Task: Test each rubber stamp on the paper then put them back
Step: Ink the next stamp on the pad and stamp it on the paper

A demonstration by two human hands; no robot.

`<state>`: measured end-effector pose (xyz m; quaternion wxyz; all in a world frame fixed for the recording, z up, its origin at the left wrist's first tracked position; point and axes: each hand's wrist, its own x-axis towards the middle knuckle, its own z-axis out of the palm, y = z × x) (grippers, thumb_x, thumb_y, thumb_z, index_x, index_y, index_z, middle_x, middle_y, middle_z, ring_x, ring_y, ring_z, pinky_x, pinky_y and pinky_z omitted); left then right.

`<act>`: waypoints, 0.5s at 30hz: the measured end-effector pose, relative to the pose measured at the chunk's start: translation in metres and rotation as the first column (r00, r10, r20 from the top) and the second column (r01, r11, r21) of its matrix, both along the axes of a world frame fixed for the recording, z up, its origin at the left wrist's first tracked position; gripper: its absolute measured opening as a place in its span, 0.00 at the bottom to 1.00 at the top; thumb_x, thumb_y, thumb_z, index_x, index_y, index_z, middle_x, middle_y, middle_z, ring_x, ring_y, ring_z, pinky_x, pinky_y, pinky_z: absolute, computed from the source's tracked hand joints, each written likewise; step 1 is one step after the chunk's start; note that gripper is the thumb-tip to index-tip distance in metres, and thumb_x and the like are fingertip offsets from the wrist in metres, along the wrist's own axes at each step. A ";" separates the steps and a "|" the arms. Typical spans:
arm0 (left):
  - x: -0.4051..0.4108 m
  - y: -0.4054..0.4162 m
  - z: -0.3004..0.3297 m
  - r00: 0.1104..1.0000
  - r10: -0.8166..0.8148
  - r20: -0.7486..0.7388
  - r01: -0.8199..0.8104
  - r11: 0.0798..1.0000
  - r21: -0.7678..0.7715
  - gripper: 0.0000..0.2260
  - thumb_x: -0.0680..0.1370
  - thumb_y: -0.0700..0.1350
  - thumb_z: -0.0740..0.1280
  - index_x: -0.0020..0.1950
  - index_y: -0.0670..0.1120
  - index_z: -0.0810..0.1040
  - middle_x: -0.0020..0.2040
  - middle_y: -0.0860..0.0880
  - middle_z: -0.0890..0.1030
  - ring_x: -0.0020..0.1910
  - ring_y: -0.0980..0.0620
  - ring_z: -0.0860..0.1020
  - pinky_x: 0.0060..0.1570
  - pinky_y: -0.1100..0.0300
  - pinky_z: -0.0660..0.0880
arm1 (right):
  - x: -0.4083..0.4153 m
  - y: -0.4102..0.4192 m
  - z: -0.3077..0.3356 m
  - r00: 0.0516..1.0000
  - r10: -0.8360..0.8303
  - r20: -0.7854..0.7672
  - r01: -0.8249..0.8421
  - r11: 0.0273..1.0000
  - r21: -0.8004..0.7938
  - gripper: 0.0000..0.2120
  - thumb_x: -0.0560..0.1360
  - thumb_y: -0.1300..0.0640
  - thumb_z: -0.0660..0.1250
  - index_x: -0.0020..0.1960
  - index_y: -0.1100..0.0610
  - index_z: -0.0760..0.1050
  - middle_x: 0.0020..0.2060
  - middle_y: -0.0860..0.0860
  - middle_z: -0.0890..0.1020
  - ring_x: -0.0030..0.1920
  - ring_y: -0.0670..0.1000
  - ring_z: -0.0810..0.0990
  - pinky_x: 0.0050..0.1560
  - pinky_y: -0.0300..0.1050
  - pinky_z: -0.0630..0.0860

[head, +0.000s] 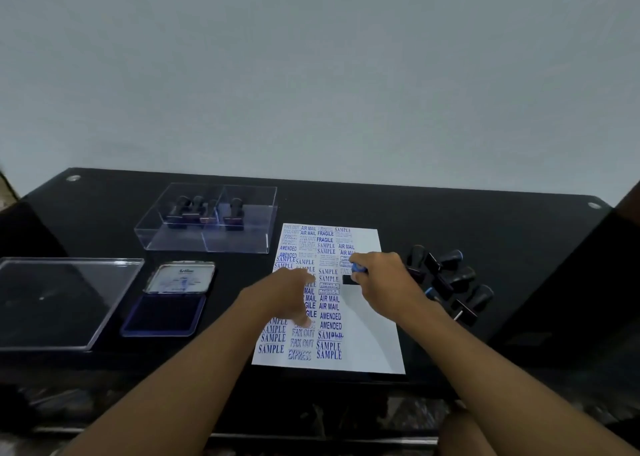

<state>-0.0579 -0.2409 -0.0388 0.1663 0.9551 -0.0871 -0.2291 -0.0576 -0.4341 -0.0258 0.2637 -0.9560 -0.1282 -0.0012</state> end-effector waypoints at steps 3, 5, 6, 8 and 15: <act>0.000 0.001 -0.001 1.000 0.004 -0.001 -0.004 1.000 -0.019 0.41 0.69 0.47 0.77 0.77 0.51 0.60 0.76 0.47 0.63 0.72 0.44 0.67 0.69 0.47 0.65 | 0.001 0.002 -0.002 1.000 0.006 -0.009 -0.006 1.000 -0.011 0.22 0.78 0.65 0.61 0.30 0.51 0.57 0.28 0.47 0.66 0.30 0.49 0.63 0.31 0.41 0.62; 0.001 0.002 -0.001 1.000 0.003 -0.006 -0.003 1.000 -0.023 0.41 0.69 0.47 0.77 0.77 0.50 0.59 0.76 0.47 0.63 0.72 0.44 0.67 0.69 0.48 0.65 | 0.003 0.002 -0.005 1.000 0.010 -0.007 -0.010 1.000 -0.005 0.22 0.77 0.66 0.61 0.30 0.52 0.56 0.27 0.48 0.65 0.29 0.48 0.61 0.31 0.42 0.61; 0.000 0.002 -0.001 1.000 -0.001 -0.005 0.001 1.000 -0.022 0.40 0.70 0.47 0.77 0.77 0.50 0.59 0.76 0.47 0.63 0.72 0.44 0.67 0.69 0.48 0.65 | 0.003 0.002 -0.006 1.000 0.009 -0.011 -0.009 1.000 0.003 0.22 0.77 0.65 0.61 0.30 0.52 0.56 0.27 0.48 0.65 0.29 0.49 0.61 0.31 0.44 0.61; 0.000 0.002 -0.001 1.000 -0.012 -0.002 0.012 1.000 -0.022 0.40 0.70 0.47 0.77 0.77 0.50 0.60 0.76 0.47 0.64 0.72 0.44 0.67 0.68 0.49 0.65 | 0.003 0.001 -0.008 1.000 0.006 -0.027 -0.005 1.000 0.022 0.21 0.77 0.66 0.61 0.31 0.53 0.56 0.27 0.49 0.65 0.30 0.50 0.61 0.32 0.46 0.61; 0.001 0.002 0.001 1.000 -0.029 -0.002 0.029 0.999 -0.023 0.40 0.71 0.47 0.76 0.77 0.50 0.58 0.77 0.47 0.61 0.72 0.43 0.65 0.69 0.48 0.65 | 0.001 0.001 -0.012 1.000 0.029 -0.003 -0.029 0.999 -0.028 0.21 0.78 0.65 0.61 0.31 0.53 0.57 0.28 0.48 0.66 0.31 0.51 0.63 0.33 0.46 0.63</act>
